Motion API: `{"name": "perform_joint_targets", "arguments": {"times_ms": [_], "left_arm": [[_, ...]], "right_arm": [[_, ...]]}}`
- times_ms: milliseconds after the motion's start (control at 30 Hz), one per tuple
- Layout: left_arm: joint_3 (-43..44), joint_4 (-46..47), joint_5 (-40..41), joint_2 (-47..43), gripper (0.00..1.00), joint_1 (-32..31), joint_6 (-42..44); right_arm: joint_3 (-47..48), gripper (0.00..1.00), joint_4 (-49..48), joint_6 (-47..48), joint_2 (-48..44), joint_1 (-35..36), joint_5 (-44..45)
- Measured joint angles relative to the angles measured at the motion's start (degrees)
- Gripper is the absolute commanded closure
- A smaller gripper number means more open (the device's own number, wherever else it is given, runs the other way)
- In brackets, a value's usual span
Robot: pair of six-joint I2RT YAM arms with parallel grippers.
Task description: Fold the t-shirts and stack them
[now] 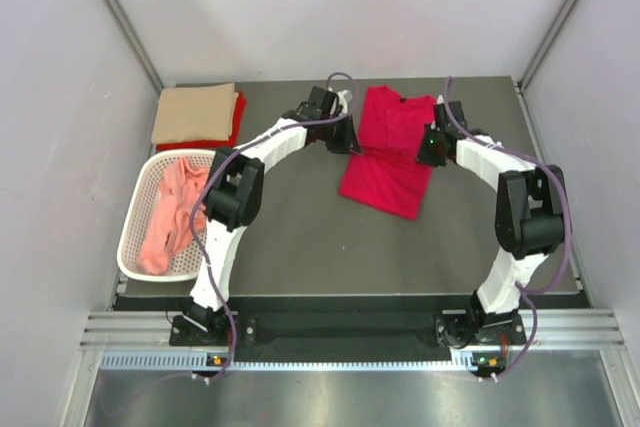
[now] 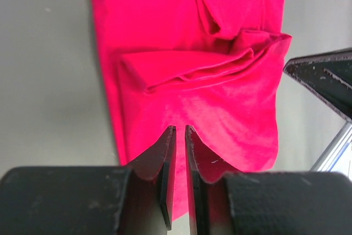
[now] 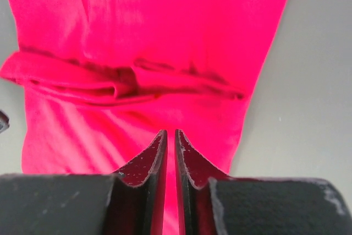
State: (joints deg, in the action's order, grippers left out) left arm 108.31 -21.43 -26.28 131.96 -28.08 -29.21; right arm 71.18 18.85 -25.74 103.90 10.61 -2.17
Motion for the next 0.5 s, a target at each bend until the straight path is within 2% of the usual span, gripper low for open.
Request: {"name": "perform_joint_targets", "arguments": {"times_ms": [267, 500], "left_arm": [[0.4, -0.4, 0.7, 0.3, 0.85, -1.2, 0.0], [5.0, -1.5, 0.9, 4.6, 0.86, -1.4, -0.9]], "right_arm": [[-2.3, 0.88, 0.8, -0.4, -2.4, 0.0, -0.9], [-2.3, 0.87, 0.8, -0.4, -2.6, -0.1, -1.7]]}}
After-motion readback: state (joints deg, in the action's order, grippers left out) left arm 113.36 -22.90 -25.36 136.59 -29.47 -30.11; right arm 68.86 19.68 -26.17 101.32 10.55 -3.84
